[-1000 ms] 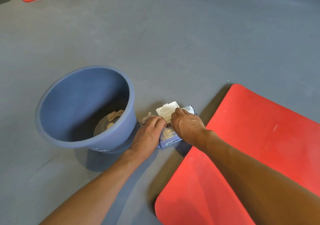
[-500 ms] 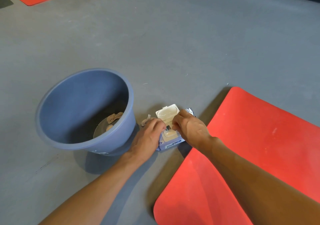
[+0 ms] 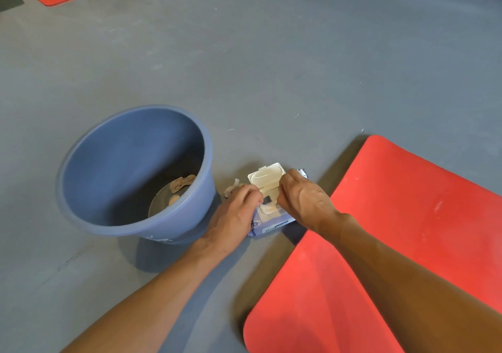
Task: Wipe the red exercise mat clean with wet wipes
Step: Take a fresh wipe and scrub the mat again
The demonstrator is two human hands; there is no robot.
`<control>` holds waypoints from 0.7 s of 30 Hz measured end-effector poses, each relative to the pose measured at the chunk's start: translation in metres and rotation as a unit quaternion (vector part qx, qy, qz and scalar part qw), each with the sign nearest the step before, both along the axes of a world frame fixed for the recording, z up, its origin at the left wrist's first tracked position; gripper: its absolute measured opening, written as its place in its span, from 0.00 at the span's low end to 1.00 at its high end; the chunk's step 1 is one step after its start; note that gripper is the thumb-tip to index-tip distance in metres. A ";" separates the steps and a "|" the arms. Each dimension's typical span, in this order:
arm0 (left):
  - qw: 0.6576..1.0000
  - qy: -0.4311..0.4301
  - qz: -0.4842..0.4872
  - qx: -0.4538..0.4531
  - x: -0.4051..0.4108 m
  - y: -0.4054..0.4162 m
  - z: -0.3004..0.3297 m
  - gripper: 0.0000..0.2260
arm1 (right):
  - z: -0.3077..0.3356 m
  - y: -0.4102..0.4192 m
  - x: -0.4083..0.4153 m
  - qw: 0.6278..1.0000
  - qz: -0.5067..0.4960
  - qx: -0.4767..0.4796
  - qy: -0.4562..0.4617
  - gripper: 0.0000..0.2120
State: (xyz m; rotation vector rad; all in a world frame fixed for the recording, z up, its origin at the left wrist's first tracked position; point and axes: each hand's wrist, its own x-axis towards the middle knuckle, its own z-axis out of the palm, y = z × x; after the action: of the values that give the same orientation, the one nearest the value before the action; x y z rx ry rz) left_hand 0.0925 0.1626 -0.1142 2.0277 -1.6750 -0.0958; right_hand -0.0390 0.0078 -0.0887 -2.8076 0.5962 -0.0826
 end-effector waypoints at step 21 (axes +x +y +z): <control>1.000 0.006 -0.004 0.005 -0.001 0.000 0.000 0.26 | 0.005 0.001 -0.007 0.990 -0.032 0.129 -0.035 0.05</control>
State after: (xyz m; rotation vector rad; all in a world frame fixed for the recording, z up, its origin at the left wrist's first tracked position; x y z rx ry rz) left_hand 0.0910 0.1628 -0.1137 2.0230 -1.6788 -0.1201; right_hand -0.0458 0.0092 -0.0842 -2.5253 0.6316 -0.1082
